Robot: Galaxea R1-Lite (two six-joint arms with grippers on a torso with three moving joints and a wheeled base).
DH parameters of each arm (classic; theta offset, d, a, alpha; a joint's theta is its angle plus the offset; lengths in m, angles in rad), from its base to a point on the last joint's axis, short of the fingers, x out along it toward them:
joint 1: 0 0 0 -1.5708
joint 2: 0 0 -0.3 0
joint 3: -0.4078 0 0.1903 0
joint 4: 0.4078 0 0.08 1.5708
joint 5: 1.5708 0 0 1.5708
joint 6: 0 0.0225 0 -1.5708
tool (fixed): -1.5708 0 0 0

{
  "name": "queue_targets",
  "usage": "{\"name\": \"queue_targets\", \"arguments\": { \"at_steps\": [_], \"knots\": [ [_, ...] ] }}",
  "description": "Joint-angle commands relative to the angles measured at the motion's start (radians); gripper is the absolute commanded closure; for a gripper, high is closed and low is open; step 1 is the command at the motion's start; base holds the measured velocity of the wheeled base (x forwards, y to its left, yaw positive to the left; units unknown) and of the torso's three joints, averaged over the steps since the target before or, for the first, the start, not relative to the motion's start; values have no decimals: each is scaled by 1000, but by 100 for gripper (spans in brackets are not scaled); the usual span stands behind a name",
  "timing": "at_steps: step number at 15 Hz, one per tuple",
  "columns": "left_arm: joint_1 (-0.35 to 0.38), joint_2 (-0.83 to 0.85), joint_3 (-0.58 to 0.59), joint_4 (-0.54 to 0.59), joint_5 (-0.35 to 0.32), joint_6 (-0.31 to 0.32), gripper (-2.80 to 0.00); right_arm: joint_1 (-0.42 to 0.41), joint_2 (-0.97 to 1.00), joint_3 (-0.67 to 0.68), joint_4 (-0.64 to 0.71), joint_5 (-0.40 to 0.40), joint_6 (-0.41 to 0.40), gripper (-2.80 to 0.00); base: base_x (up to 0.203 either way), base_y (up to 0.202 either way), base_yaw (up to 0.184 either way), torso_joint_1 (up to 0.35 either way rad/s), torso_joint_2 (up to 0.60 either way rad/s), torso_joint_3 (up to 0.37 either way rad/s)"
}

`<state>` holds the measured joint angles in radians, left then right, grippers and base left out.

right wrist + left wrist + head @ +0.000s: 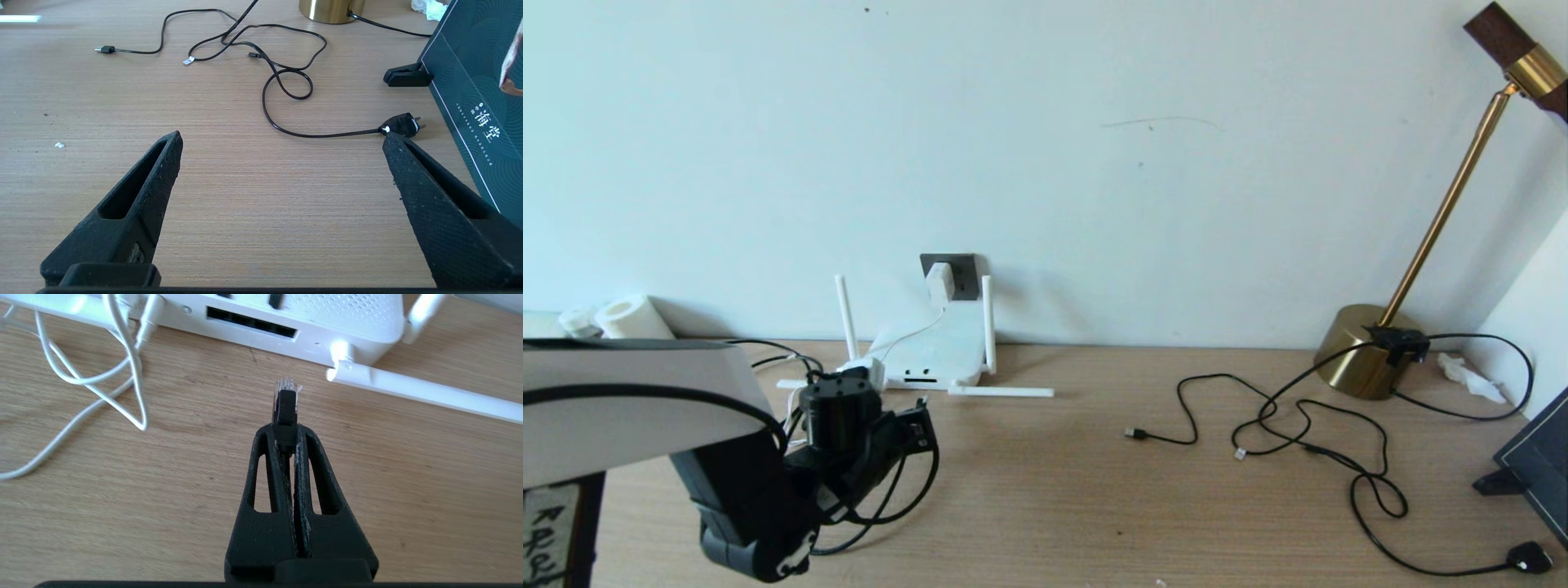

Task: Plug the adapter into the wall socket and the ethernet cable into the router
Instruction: Align cable and router interface

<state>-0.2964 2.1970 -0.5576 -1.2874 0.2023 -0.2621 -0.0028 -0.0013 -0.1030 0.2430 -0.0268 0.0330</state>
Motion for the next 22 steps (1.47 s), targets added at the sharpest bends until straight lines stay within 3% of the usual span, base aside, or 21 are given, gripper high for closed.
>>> {"name": "queue_targets", "arguments": {
  "at_steps": [1, 7, 22],
  "knots": [
    [5, 4, -7, -7, -7, 3, 0, 0, 1, 0, 1, -1, 0, -280, 0, 0, 0, 0, 0, 0],
    [38, 6, -6, -4, -38, 34, 0, 1, 1, 0, 1, -1, 1, -280, 0, 0, 0, 0, 0, 0],
    [48, 63, -78, -6, -37, 29, 0, 0, 1, 0, 1, -2, 1, -280, 0, 0, 0, 0, 0, 0]
  ]
}}
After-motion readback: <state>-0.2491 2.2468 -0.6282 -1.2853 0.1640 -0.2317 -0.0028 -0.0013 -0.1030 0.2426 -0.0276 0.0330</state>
